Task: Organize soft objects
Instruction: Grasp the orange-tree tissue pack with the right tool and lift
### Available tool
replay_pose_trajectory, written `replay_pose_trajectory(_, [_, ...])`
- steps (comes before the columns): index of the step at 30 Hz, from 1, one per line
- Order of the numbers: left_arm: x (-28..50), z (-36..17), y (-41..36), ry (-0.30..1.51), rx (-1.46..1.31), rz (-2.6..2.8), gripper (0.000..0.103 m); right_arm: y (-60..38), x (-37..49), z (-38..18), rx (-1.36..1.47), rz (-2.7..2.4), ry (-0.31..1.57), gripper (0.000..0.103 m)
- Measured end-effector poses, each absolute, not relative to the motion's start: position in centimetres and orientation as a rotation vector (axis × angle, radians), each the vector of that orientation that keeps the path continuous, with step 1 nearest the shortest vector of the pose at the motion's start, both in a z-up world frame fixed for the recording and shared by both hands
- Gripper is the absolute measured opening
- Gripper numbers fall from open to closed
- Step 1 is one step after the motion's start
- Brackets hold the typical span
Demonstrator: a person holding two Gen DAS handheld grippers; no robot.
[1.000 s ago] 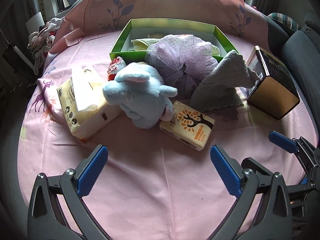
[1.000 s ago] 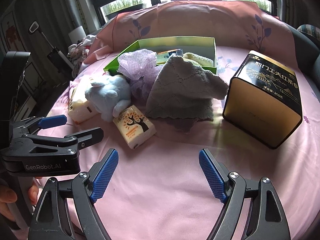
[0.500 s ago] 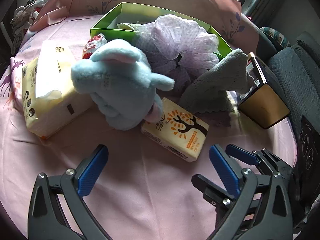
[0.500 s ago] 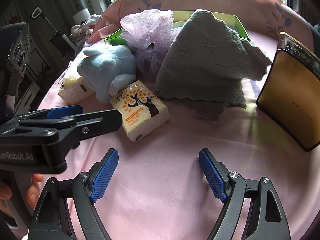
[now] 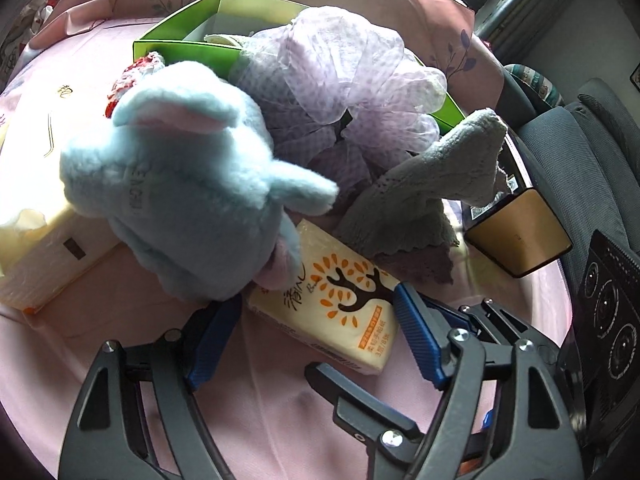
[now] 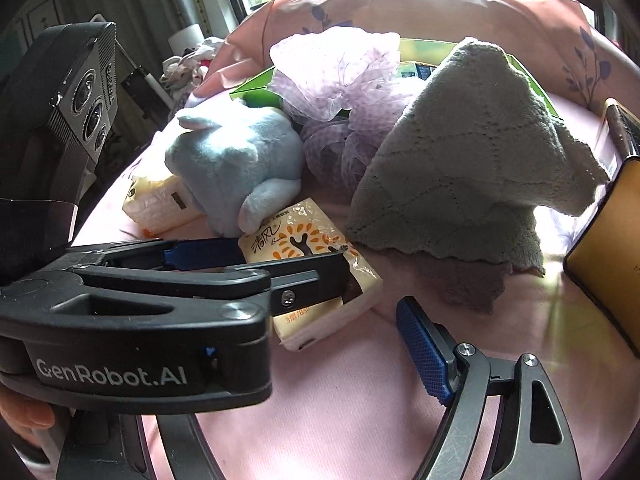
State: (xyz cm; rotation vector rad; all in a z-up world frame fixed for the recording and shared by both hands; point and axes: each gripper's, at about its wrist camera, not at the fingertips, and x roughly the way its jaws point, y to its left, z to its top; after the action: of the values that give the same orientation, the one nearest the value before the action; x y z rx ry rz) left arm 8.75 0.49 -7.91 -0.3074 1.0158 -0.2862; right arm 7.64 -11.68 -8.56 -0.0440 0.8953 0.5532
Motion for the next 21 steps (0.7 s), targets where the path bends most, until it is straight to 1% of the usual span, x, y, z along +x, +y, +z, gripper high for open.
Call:
replay_pose_trajectory(1, [8.8,-7.9,0.3,1.013,-0.300,-0.286,0.070,-11.6,7.7,-8.6,-0.045,0.552,0.892,0.073])
replay_pose_trajectory(3, [8.8,-7.9,0.2,1.010,-0.291,-0.284,0.068,-11.7,7.9,-8.6,-0.041,0.547,0.892,0.070])
replay_pose_trajectory(4, [8.8,-7.9,0.4,1.011,-0.292,-0.285,0.067,-11.7,7.9,-8.5,-0.042,0.542,0.889,0.067])
replay_pose_trajectory(5, [8.9,-7.9,0.5,1.011,-0.297,-0.284,0.064,-11.8,7.9,-8.5,-0.039,0.545,0.888,0.065])
replay_pose_trajectory(8, [8.7,-7.8,0.8,1.012,-0.305,-0.284,0.059,-11.6,7.9,-8.4,-0.025,0.546,0.887,0.063])
replay_pose_trajectory(16, [5.6,-7.0,0.1,1.019,-0.317,-0.292,0.058,-13.1,5.2,-7.7,-0.008,0.552,0.897,0.062])
replay_pose_trajectory(21, [3.0,-5.1,-0.9,0.988,-0.291,-0.305,0.058,-14.2,2.7,-6.1,-0.004,0.552,0.865,0.062])
